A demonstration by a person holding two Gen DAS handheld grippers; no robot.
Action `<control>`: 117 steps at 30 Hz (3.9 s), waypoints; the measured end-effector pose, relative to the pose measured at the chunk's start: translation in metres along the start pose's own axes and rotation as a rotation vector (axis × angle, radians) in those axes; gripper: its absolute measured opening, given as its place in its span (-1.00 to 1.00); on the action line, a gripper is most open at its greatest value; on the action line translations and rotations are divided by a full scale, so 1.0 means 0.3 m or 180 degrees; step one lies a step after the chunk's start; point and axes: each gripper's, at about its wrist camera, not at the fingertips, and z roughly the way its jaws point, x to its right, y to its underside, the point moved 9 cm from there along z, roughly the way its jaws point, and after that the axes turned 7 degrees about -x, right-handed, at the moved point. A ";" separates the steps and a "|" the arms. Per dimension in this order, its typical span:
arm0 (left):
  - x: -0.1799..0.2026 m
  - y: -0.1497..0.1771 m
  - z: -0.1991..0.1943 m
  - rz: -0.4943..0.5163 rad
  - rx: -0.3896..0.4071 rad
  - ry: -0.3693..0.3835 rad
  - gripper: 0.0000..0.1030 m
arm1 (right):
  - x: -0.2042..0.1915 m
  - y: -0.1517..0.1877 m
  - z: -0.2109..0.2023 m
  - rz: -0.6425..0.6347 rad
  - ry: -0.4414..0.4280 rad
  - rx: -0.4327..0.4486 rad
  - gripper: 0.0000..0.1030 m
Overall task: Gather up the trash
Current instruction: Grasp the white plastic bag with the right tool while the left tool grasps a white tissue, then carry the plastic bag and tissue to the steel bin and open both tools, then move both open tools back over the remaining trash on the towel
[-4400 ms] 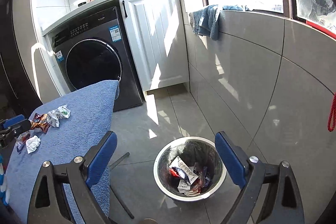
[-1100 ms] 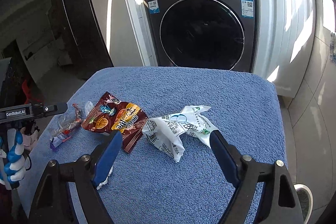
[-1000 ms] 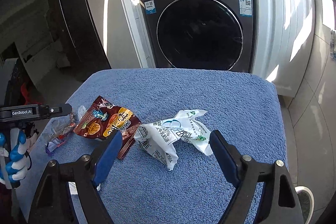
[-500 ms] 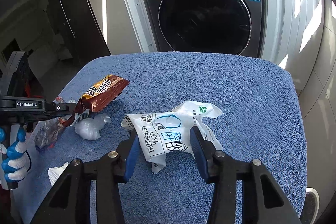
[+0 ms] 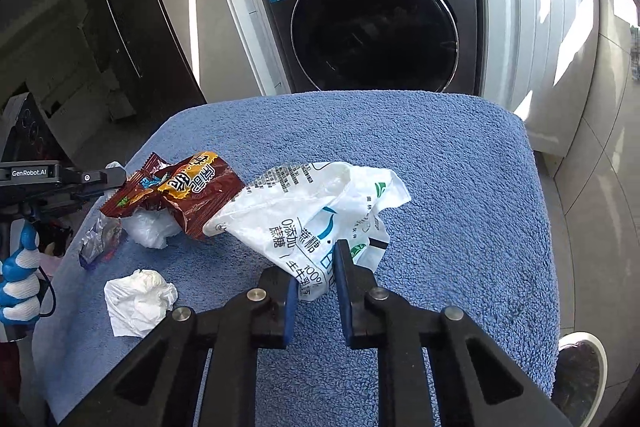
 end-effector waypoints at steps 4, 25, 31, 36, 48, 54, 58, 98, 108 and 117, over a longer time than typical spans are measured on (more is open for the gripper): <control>0.029 0.014 -0.029 0.0006 0.0019 0.0086 -0.91 | -0.007 0.015 -0.041 -0.0002 0.0002 0.0026 -0.73; 0.222 0.102 -0.376 0.0345 0.0577 -0.0168 -0.92 | 0.023 0.121 -0.485 0.0054 0.0115 0.0571 -0.77; 0.396 0.161 -0.415 0.0553 0.0646 -0.0160 -0.92 | 0.162 0.218 -0.647 0.0262 0.0270 0.0773 -0.77; 0.563 0.226 -0.323 0.0752 0.0505 -0.0115 -0.92 | 0.330 0.332 -0.753 0.0543 0.0407 0.0873 -0.77; 1.031 0.505 0.241 0.1437 -0.0408 0.0075 -0.92 | 0.685 0.550 -0.807 0.1140 0.0603 0.0828 -0.77; 1.221 0.617 0.508 0.1733 -0.0727 0.0130 -0.92 | 0.835 0.601 -0.740 0.1384 0.0647 0.0705 -0.77; 1.302 0.658 0.657 0.1874 -0.0817 0.0096 -0.91 | 0.916 0.615 -0.696 0.1506 0.0723 0.0627 -0.73; 0.631 0.407 -0.231 0.1654 0.0580 -0.0422 0.15 | 0.264 0.258 -1.016 0.0625 0.0846 0.1234 -0.06; 0.198 0.344 -0.544 0.1283 0.0987 -0.0812 0.15 | -0.037 0.115 -0.960 0.0216 0.0629 0.1245 0.07; -0.083 0.334 -0.537 0.0997 0.0892 -0.1059 0.15 | -0.210 0.078 -0.764 0.0003 0.0448 0.0907 0.07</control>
